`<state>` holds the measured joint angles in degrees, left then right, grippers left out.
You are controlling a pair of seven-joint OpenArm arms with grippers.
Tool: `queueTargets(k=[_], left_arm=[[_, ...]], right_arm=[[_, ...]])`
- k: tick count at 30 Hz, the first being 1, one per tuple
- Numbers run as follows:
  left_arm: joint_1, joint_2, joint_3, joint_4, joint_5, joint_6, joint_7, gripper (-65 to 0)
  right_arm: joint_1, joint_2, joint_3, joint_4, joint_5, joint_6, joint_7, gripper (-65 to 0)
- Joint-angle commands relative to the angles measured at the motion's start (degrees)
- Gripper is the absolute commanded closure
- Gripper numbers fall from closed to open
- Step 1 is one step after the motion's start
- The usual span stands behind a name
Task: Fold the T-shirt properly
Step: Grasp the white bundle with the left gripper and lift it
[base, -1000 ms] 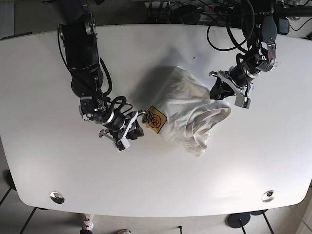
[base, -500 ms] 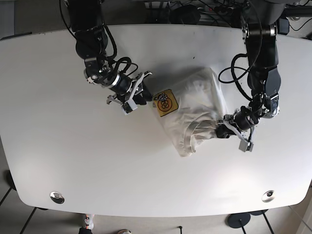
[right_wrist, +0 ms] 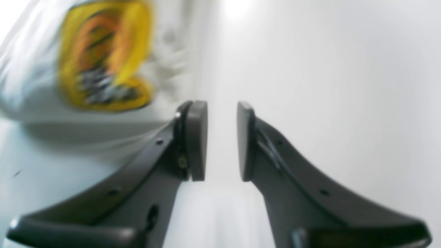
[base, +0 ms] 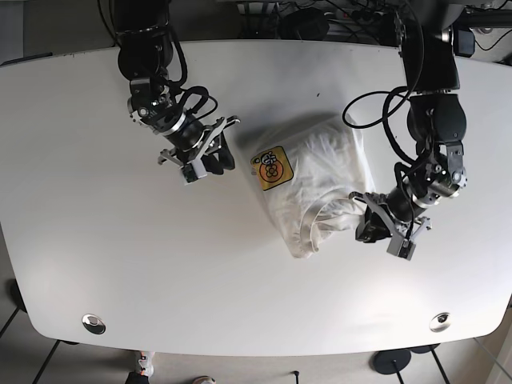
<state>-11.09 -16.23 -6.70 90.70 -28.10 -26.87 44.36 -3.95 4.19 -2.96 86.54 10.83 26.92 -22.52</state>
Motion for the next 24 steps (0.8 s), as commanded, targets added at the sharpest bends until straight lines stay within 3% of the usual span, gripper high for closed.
queueTargets(k=[1, 8, 10, 12, 15, 18, 22, 24], left_arm=[[2.7, 0.98, -0.91, 5.96, -1.13, -0.16, -0.71, -6.9], [15.62, 3.53, -1.96, 19.15, -0.96, 0.28, -0.71, -6.9], [16.5, 3.61, -2.22, 20.29, -1.05, 4.41, -0.71, -7.2], [16.32, 3.61, -2.22, 20.29, -1.05, 9.86, -0.8, -15.1], [16.06, 3.61, -2.22, 20.21, -1.05, 14.52, -0.97, -27.1], [13.51, 3.7, -1.78, 18.36, -0.96, 16.02, -0.97, -31.9], [8.76, 4.76, 1.82, 8.07, -0.87, 15.93, -1.24, -32.1], [6.83, 4.14, 5.25, 2.18, -0.78, 15.93, -5.19, -31.9]], right_arm=[[3.02, -0.1, 0.02, -0.78, 1.26, 0.29, 1.82, -15.1], [7.86, -0.54, -8.51, -7.82, 1.26, 0.03, 1.82, -14.6], [7.68, -0.54, -13.61, -7.73, 1.52, -0.06, 1.82, -14.4], [6.54, -0.63, -19.68, -7.38, 1.79, -0.06, 1.82, -14.4], [5.04, -0.63, -24.07, -3.6, 1.79, -0.15, 1.82, -14.4], [3.73, -0.19, -23.46, -0.26, 1.79, -0.15, 1.47, -14.4], [2.06, -0.1, -12.12, 2.12, 1.87, 0.2, -2.49, -14.4], [1.62, -0.1, -8.07, 3.35, 1.87, 0.29, -2.66, -14.4]])
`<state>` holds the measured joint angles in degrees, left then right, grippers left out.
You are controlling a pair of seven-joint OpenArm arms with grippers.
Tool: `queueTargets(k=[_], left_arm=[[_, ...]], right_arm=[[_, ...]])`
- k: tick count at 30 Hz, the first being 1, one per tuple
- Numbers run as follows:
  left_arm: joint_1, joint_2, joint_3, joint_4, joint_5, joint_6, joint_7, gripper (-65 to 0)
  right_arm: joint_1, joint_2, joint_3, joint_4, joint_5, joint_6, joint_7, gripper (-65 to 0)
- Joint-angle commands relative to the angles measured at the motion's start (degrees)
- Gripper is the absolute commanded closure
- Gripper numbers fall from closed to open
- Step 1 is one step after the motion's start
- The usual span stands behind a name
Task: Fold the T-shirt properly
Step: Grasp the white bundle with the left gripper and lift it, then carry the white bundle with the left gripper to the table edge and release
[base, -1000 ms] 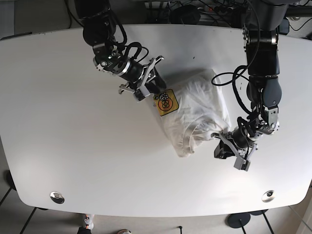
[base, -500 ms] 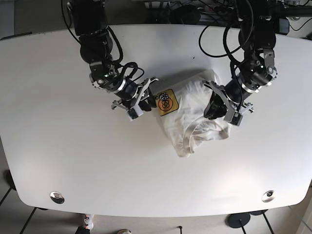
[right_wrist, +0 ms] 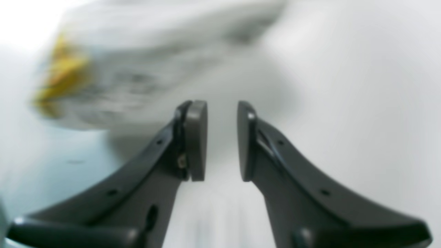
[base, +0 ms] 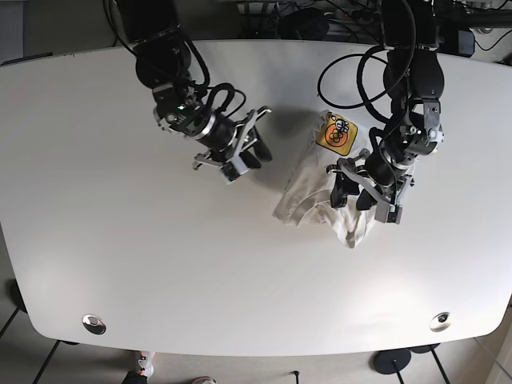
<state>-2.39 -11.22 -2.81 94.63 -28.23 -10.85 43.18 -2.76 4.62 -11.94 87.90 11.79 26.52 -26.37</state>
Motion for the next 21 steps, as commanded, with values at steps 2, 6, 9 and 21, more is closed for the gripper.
queueTargets(k=[2, 6, 9, 21], left_arm=[[-2.93, -4.56, 8.04, -8.61, -0.65, -0.18, -11.4, -32.2], [-7.23, -7.99, 16.74, -22.41, -0.65, -0.01, -14.39, -31.9], [-8.46, -11.85, 17.09, -32.34, -0.3, -0.09, -15.0, -31.9], [-17.43, -32.69, 12.0, -60.39, 18.95, -13.46, -20.72, -32.4]], right_arm=[[-0.09, -0.53, 3.46, 2.78, 0.91, 0.69, 1.18, -14.4], [-0.44, -0.71, 6.01, 4.54, 0.91, 0.69, 1.18, -14.4], [-0.18, -0.89, 6.98, 4.89, 0.91, 0.6, 1.1, -14.4], [-0.36, -0.97, 6.8, 6.92, 0.91, 0.42, 1.1, -14.4]])
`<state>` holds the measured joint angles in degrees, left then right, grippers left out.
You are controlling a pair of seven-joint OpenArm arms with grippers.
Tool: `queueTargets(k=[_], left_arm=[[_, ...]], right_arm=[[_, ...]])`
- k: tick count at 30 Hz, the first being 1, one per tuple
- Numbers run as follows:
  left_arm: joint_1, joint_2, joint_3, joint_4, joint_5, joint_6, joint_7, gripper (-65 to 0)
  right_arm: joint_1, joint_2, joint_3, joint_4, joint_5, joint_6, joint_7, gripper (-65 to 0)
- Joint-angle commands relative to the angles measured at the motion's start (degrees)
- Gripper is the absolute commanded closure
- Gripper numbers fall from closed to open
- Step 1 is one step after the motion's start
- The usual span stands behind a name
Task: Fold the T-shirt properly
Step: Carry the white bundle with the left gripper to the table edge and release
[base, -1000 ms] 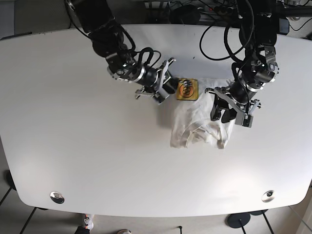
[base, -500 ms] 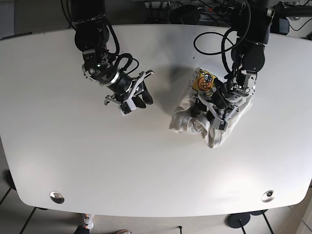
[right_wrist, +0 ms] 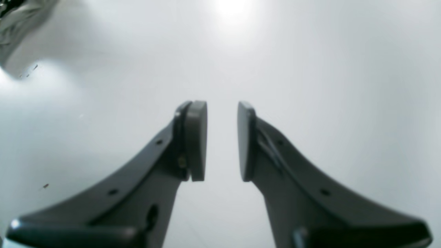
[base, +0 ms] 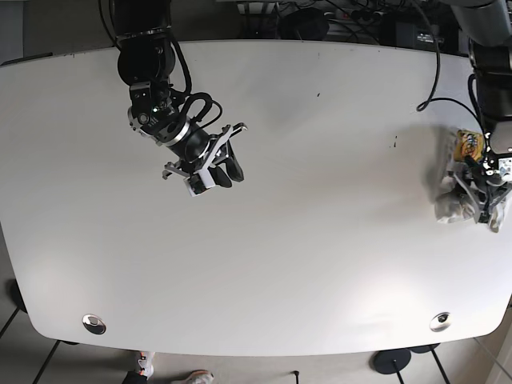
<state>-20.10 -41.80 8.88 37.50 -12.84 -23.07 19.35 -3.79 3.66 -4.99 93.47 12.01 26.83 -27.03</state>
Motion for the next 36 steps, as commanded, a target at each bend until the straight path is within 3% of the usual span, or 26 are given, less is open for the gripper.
queueTargets(k=[1, 7, 11, 13, 15, 20, 22, 28, 29, 33, 36], left_arm=[[-0.08, -3.25, 0.3, -5.8, 4.09, -2.2, 0.73, -32.4], [0.36, -9.14, 0.48, -11.61, 7.79, -3.52, -6.74, -32.4], [3.53, -10.55, -5.32, -10.64, 7.43, -10.2, -11.05, -32.1], [3.61, -10.37, -8.67, -6.68, 7.61, -13.81, -10.43, -31.9], [3.7, -9.85, -10.6, 0.35, 7.43, -16.93, -5.07, -31.9], [9.42, -4.75, -15.79, 21.27, 7.52, -16.93, 1.44, -31.9], [11.53, -0.26, -17.46, 30.24, 7.96, -16.93, 2.58, -31.9], [16.01, 9.85, -17.54, 42.81, 7.87, -16.93, 2.84, -31.9], [17.59, 12.48, -17.63, 45.1, 7.87, -16.27, 2.76, -31.9], [22.6, 19.87, -16.75, 53.01, 8.05, -2.2, 2.49, -32.4], [26.82, 25.93, -15.43, 61.1, 8.05, 5.18, 2.32, -32.4]], right_arm=[[0.67, -0.01, -0.24, 1.34, 0.69, 0.12, 1.75, -14.4], [0.5, -0.1, -0.06, 1.34, 0.78, 0.12, 1.75, -14.4], [0.5, -0.1, -0.32, 3.01, 0.78, 0.03, 1.75, -14.4], [-0.38, -0.19, -0.32, 4.86, 0.69, -0.06, 1.75, -14.4], [-0.65, -0.1, 0.03, 7.06, 0.08, -0.06, 1.75, -14.4], [-3.11, 0.34, 1.96, 9.52, -0.01, -0.06, 1.75, -14.4], [-4.87, 0.43, 4.42, 9.61, -0.01, -0.06, 1.75, -14.4], [-6.98, 0.43, 9.79, 9.87, -0.01, 0.03, 2.02, -14.4], [-7.15, 0.43, 11.1, 9.87, -0.01, 0.03, 2.02, -14.4], [-7.24, 0.51, 13.48, 9.69, -0.1, 0.38, 2.02, -14.4], [-7.24, 3.86, 13.3, 9.78, -0.1, 0.38, 2.1, -14.4]])
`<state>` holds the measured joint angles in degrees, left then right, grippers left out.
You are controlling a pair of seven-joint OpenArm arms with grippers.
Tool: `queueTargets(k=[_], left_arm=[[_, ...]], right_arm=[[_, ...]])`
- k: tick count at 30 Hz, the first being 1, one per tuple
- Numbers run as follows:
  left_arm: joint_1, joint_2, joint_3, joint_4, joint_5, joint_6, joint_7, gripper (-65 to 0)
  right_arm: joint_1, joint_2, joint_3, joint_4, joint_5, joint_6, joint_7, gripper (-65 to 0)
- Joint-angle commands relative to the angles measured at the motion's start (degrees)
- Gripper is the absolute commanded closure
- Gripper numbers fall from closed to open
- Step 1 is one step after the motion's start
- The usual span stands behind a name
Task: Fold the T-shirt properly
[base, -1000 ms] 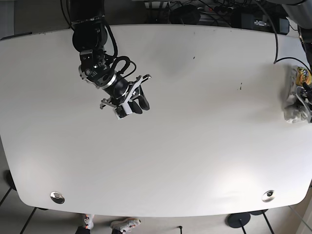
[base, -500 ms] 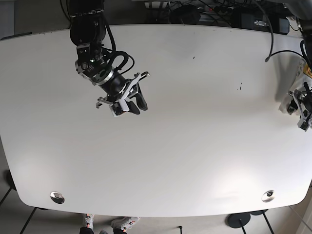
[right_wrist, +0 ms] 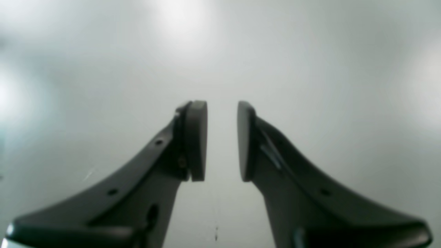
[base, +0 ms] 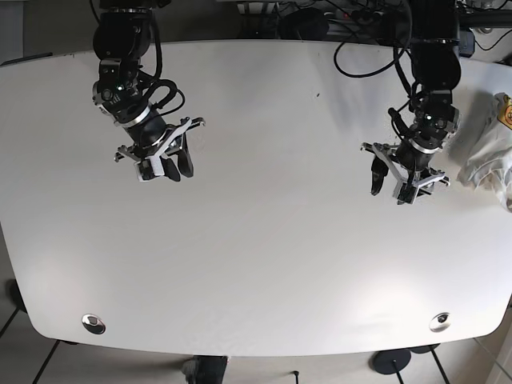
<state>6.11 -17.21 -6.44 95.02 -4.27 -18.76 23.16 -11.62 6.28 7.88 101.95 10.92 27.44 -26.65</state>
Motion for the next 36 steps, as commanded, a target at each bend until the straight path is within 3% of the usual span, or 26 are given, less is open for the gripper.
queueTargets(k=[1, 3, 4, 8, 10, 13, 17, 22, 25, 28, 32, 36], left_arm=[[2.11, 3.19, -0.11, 5.06, -0.52, 2.1, -1.93, -32.4], [4.92, 6.62, -0.11, 6.21, -0.52, 4.21, -6.94, -32.4], [7.74, 8.47, -0.11, 6.3, 0.62, 5.89, -12.92, -32.5], [17.5, 16.82, -0.11, 6.3, 9.86, 8.61, -30.32, -32.6], [23.74, 20.16, -0.11, 8.05, 13.37, 8.52, -34.1, -32.6], [31.39, 22.53, -0.11, 9.64, 13.72, 8.52, -37.44, -32.5], [42.9, 23.85, -0.02, 12.8, 13.46, 8.35, -38.76, -32.2], [56.18, 20.77, 3.14, 12.71, 13.46, 8.52, -38.85, -32.1], [62.86, 20.51, 1.73, 11.66, 13.46, 8.52, -38.67, -31.9], [64.09, 20.51, -0.2, 7.88, 13.46, 8.52, -38.67, -31.9], [63.91, 20.33, -0.9, 1.37, 13.46, 8.52, -38.67, -31.9], [62.07, 18.14, -0.9, -4.17, 13.46, 8.52, -38.67, -31.9]], right_arm=[[0.58, 1.76, 0.69, 1.04, 0.99, -0.23, 1.82, -14.4], [0.23, 2.64, 0.69, 0.42, 0.64, -0.23, 4.37, -14.4], [-0.38, 3.25, 0.6, -0.98, -0.85, -0.23, 8.68, -14.4], [-4.25, 5.19, 0.69, -5.73, -4.98, -0.23, 23.18, -14.4], [-8.21, 5.45, 0.6, -5.64, -5.42, -0.23, 28.19, -14.4], [-12.95, 5.63, 0.78, -5.47, -5.16, -0.14, 30.83, -14.4], [-23.24, 5.89, 0.78, -3.36, -5.07, -0.14, 33.91, -14.4], [-34.84, 5.8, 0.52, -3.62, -5.07, -0.14, 39.36, -14.4], [-41.35, 6.07, 0.69, -3.89, -5.07, -0.32, 43.14, -14.4], [-45.39, 5.89, 0.52, -5.47, -4.98, -0.23, 43.49, -14.3], [-47.68, 6.33, -2.91, -10.92, 2.14, -0.23, 43.49, -14.3], [-47.06, 6.6, -4.85, -16.37, 2.84, -0.32, 43.58, -14.3]])
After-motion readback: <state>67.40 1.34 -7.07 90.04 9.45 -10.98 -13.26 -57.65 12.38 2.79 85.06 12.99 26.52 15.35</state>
